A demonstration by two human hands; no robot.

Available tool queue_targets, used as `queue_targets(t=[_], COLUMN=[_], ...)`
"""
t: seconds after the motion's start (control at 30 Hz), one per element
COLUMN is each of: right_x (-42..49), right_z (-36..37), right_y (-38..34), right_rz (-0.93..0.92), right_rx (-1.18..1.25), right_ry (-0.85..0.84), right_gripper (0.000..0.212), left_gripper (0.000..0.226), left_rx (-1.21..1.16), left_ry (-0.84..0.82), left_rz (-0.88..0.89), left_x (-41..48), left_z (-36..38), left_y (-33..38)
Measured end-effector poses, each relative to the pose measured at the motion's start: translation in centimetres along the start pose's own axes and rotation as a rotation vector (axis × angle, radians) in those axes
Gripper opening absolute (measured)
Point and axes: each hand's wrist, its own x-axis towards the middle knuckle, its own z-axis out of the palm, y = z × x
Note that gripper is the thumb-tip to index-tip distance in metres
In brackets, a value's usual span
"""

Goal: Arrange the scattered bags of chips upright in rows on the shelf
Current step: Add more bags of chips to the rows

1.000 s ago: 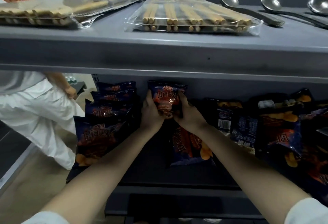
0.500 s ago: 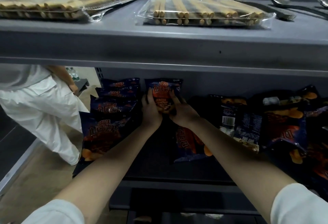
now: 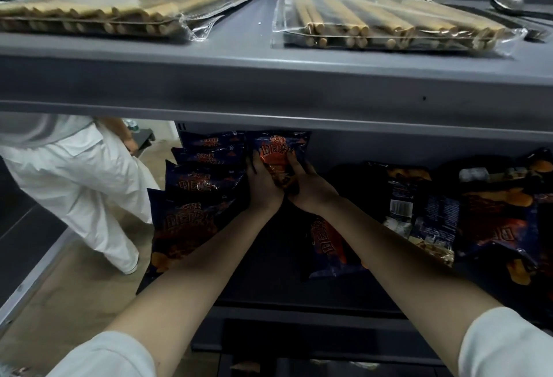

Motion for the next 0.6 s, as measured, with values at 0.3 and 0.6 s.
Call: queue_targets(t=[0.3,0.6], right_x=[-1.1,-6.3], right_z=[-0.5,-2.7], right_y=[-0.5,0.7], right_rz=[0.014,0.009], right_rx=[-0.025,0.013], right_ry=[0.024,0.223], right_gripper=[0.084,0.075], left_gripper=[0.091,0.080], left_rx=[0.047,0.160], left_ry=[-0.047,-0.148], left_rz=[0.125,0.326], left_x=[-1.3,-4.2], left_z=[-0.2,-0.9], left_y=[1.5,3.3])
